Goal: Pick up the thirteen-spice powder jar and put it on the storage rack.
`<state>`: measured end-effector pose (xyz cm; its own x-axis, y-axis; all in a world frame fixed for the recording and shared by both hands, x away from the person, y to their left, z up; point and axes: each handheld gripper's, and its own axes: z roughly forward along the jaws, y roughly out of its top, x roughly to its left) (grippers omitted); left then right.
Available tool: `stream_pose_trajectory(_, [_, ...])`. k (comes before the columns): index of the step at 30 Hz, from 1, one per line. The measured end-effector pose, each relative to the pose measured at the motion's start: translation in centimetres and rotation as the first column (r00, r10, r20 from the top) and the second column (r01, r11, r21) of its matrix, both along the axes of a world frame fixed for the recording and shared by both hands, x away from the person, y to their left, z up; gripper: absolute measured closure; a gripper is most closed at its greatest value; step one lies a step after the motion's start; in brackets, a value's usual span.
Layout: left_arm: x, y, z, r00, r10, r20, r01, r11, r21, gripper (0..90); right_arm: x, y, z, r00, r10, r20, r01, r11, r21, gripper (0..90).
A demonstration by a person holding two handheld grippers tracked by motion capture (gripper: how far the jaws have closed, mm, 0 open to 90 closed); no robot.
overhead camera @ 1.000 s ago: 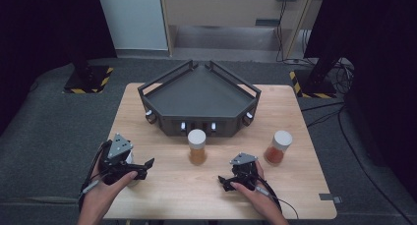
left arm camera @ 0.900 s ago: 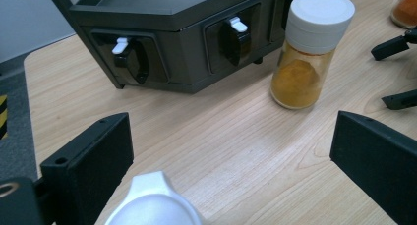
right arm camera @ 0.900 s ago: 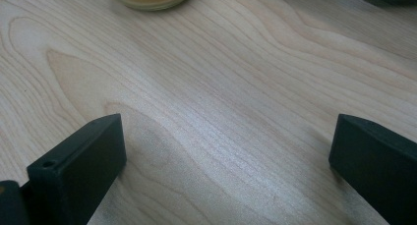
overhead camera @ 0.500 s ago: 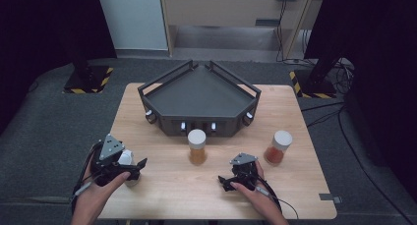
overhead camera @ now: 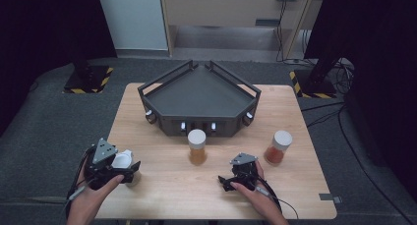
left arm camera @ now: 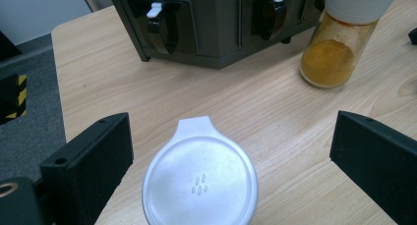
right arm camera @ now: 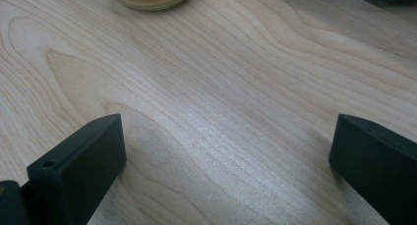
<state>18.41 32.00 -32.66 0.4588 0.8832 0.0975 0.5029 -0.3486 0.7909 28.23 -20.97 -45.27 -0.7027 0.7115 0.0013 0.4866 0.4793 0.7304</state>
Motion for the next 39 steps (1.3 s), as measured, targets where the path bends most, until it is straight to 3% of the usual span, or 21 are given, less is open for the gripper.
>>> stream_pose_trajectory(16, [0.1, 0.9, -1.5, 0.9992, 0.022, -0.034, -0.022, 0.9997, 0.007, 1.4, 0.0, 0.0, 0.0, 1.0, -0.001, 0.0, 0.001, 1.0, 0.0, 0.8])
stream_pose_trajectory(39, [-0.2, 1.4, -3.6, 0.9982, 0.038, -0.046, -0.038, 0.9993, 0.002, 1.5, 0.0, 0.0, 0.0, 1.0, -0.001, 0.0, 0.001, 1.0, 0.0, 0.9])
